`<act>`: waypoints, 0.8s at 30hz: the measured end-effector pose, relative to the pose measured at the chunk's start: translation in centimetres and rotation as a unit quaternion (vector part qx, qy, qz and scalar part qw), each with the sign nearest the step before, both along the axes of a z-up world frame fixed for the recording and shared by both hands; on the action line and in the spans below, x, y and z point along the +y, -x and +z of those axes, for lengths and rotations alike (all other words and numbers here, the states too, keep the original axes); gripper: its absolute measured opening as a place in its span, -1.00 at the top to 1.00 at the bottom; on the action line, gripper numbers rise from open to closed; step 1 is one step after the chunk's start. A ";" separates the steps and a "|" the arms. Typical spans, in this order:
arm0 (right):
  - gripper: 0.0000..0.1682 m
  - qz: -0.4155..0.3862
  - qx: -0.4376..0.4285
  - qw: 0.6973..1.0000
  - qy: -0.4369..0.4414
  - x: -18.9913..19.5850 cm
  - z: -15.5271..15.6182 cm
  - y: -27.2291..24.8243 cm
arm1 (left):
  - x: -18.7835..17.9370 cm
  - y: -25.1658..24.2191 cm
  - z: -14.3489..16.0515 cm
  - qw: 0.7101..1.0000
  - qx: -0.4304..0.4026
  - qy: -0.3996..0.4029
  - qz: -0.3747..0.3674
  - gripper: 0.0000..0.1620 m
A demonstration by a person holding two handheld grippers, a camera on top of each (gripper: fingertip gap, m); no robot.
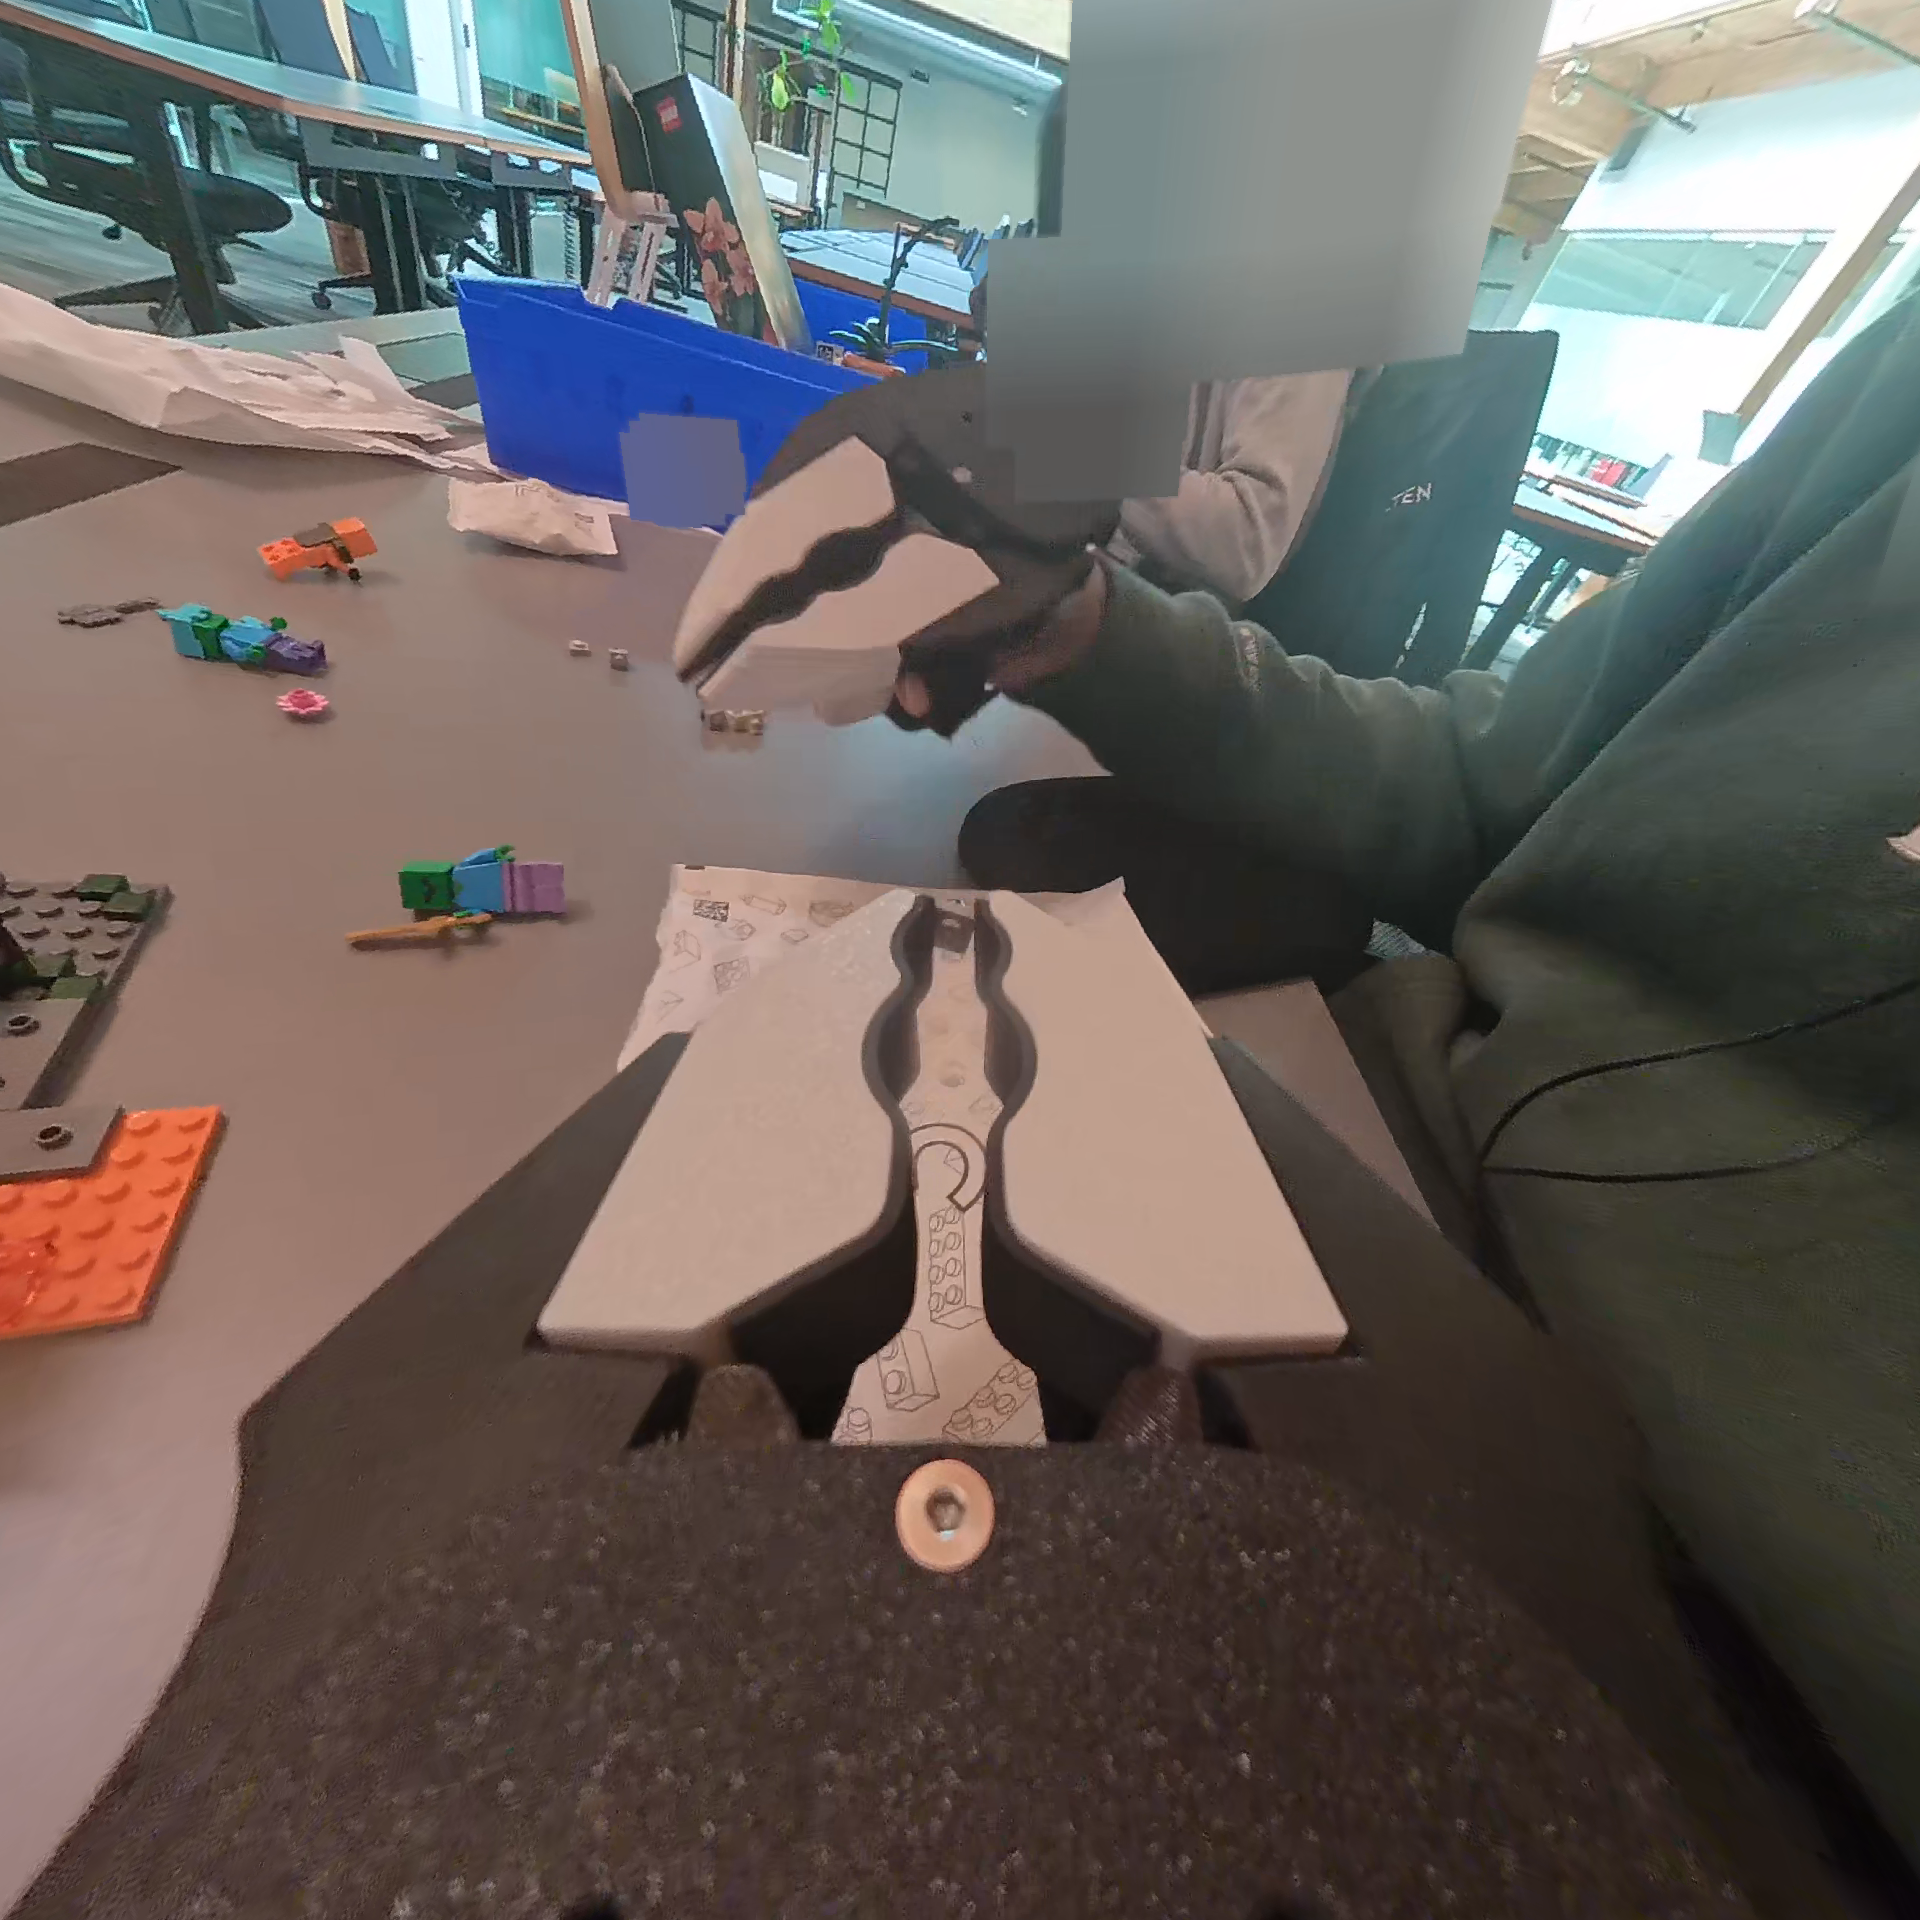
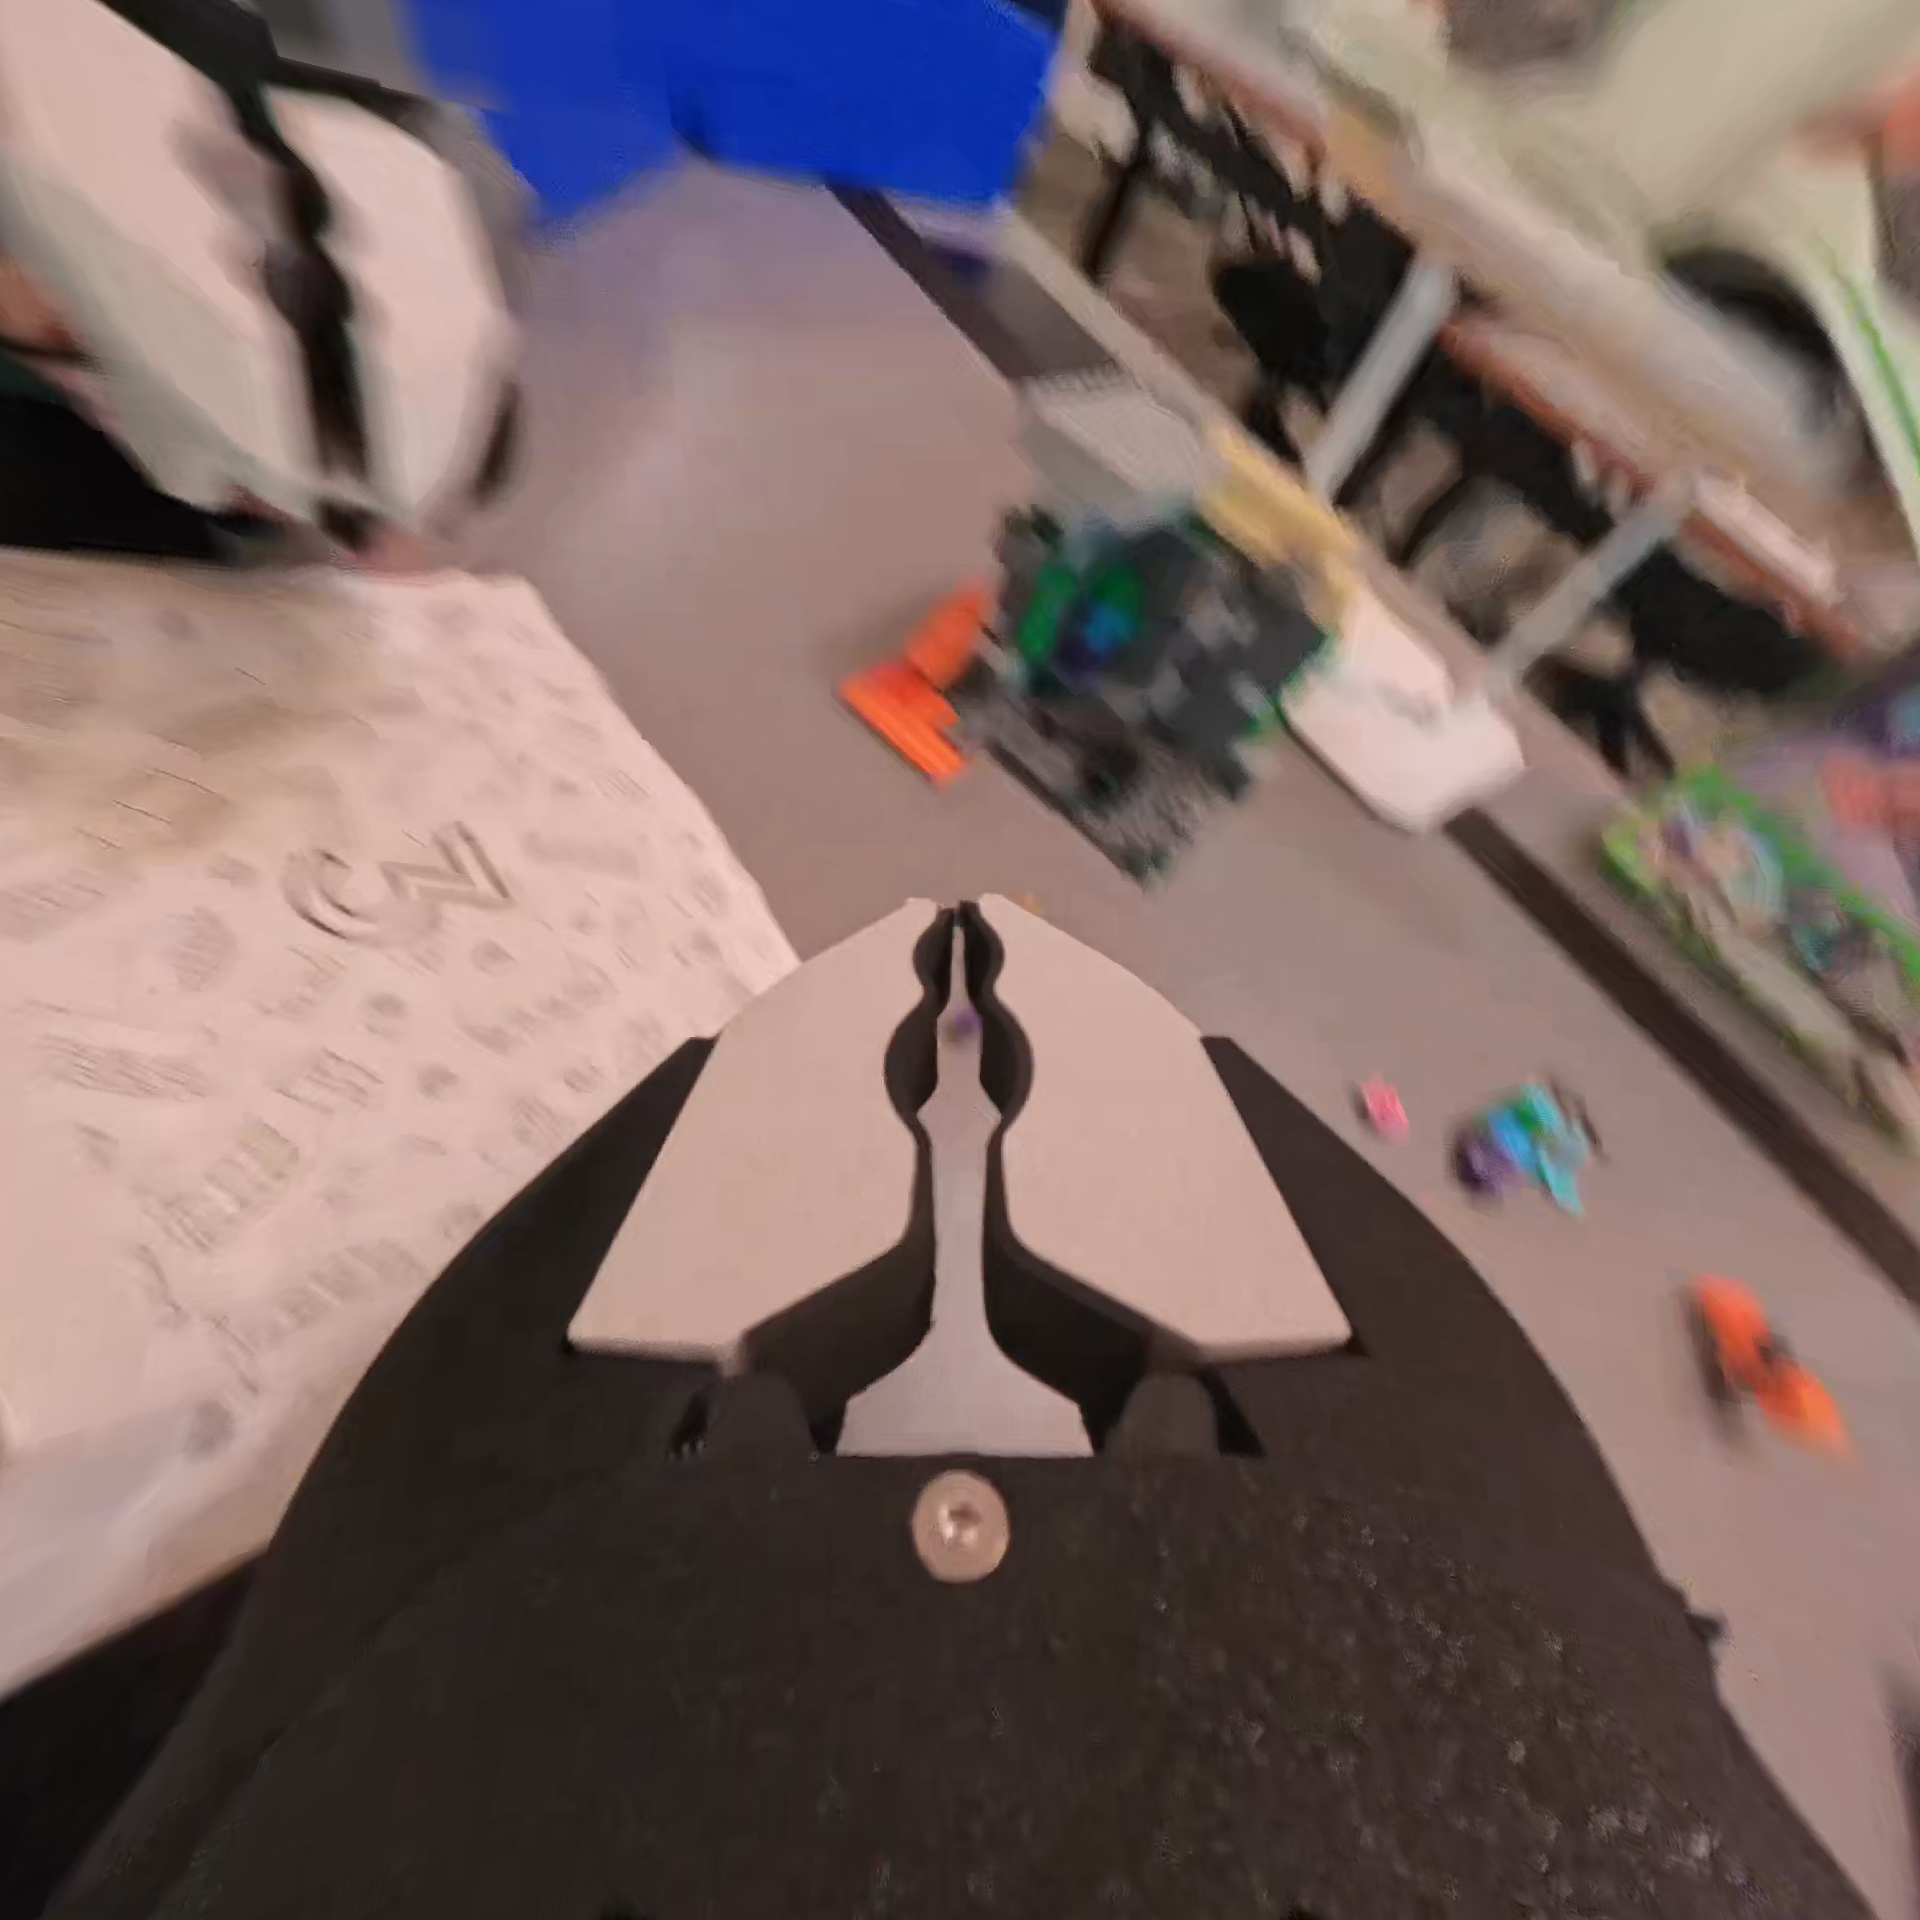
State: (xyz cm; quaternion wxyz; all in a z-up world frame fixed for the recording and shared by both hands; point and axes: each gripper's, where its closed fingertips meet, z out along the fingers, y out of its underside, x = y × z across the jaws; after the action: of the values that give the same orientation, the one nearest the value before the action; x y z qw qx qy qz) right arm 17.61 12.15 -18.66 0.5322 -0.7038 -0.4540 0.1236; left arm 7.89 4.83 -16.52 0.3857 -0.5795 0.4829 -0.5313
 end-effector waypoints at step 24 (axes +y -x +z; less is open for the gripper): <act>0.78 -0.216 -0.073 0.945 0.235 -0.1 -7.8 -17.3 | 2.2 0.0 -2.4 0.992 0.070 -0.064 0.079 0.91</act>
State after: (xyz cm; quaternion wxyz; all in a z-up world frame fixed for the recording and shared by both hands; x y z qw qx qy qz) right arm 34.91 12.09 -26.44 0.3310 -0.8973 -0.2866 0.0567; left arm 7.87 7.02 -18.92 0.4279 -0.6256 0.4945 -0.4254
